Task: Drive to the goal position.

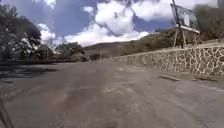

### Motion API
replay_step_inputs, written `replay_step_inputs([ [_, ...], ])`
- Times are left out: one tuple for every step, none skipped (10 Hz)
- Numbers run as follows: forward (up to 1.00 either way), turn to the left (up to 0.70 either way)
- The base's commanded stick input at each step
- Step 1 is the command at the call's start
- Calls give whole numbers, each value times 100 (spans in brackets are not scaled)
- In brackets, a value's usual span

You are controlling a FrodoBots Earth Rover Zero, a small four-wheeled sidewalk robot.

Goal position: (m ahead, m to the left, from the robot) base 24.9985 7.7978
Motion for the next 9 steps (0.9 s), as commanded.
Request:
replay_step_inputs([
  [70,0],
  [70,0],
  [70,0],
  [70,0],
  [70,0],
  [70,0],
  [70,0],
  [70,0],
  [70,0],
])
